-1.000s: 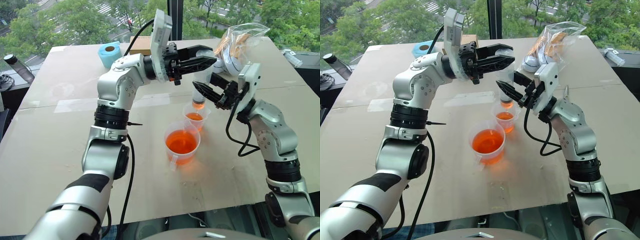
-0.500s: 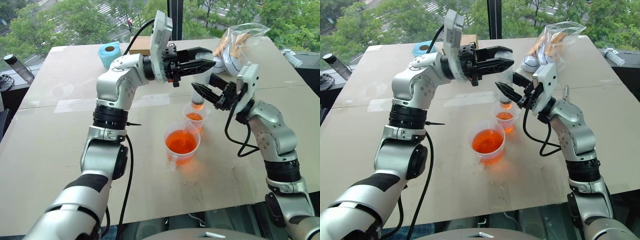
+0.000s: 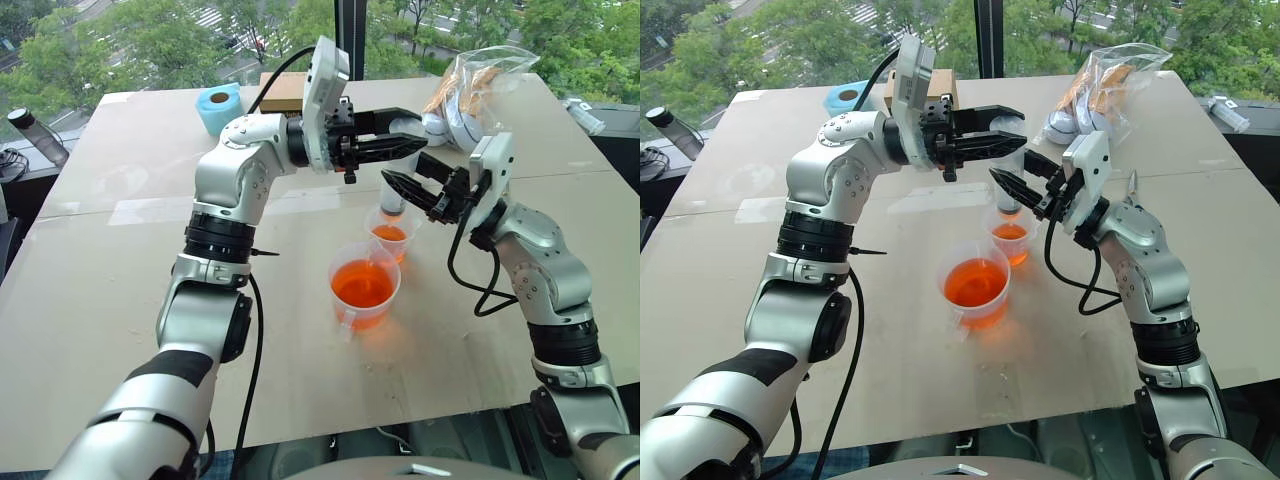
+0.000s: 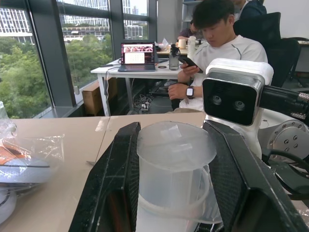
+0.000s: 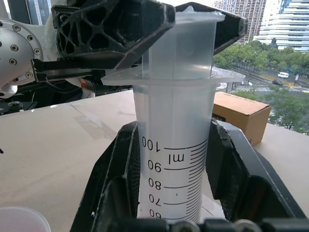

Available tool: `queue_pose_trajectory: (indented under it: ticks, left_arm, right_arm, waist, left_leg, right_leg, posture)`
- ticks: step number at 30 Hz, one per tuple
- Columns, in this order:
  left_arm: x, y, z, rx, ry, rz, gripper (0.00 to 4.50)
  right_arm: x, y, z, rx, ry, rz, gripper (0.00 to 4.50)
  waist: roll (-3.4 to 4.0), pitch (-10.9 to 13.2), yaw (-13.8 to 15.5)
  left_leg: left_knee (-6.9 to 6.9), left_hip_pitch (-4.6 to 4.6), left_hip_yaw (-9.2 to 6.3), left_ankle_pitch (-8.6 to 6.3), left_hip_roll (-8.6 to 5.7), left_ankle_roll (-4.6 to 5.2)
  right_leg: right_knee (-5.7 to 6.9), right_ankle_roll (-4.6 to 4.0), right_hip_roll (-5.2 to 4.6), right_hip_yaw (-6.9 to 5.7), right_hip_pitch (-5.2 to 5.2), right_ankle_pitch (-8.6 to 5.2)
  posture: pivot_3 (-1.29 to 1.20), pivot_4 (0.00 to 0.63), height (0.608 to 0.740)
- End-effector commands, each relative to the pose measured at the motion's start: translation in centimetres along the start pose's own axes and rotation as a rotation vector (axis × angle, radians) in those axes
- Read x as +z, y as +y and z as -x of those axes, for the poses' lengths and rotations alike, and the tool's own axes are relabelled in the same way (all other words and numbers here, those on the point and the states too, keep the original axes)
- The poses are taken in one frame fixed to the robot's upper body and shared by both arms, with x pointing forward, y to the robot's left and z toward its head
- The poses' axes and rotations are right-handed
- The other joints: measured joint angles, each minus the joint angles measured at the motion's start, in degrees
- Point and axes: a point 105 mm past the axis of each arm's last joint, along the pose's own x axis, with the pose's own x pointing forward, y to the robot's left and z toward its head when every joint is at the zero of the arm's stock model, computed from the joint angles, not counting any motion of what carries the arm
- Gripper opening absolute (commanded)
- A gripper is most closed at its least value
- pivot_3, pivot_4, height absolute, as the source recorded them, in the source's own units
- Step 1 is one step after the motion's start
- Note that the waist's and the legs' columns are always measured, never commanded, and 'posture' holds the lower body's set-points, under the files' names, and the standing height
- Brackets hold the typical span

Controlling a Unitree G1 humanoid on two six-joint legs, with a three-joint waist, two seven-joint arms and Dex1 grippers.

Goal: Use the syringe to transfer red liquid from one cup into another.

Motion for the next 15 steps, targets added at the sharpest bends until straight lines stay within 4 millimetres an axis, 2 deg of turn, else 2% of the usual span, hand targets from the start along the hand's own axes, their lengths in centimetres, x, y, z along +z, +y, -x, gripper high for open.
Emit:
queue_pose_trajectory:
  ticks: [1, 15]
  left_arm:
    - [-1.17, 0.01, 0.19, 0.005, 0.055, 0.007, 1.4]
    - [-1.94, 0.15, 0.13, 0.013, 0.067, 0.022, 1.4]
  right_arm:
    - [2.76, -0.11, 0.05, -0.001, -0.092, 0.059, 1.48]
    - [3.49, 0.12, 0.07, 0.007, -0.099, 0.056, 1.48]
  waist:
    - [0.0, 0.0, 0.0]
    - [0.0, 0.0, 0.0]
  left_leg:
    - [0.0, 0.0, 0.0, 0.0, 0.0, 0.0]
    - [0.0, 0.0, 0.0, 0.0, 0.0, 0.0]
  right_leg:
    - [0.0, 0.0, 0.0, 0.0, 0.0, 0.0]
    - [0.0, 0.0, 0.0, 0.0, 0.0, 0.0]
  posture:
    - [0.0, 0.15, 0.74]
    - [0.0, 0.15, 0.74]
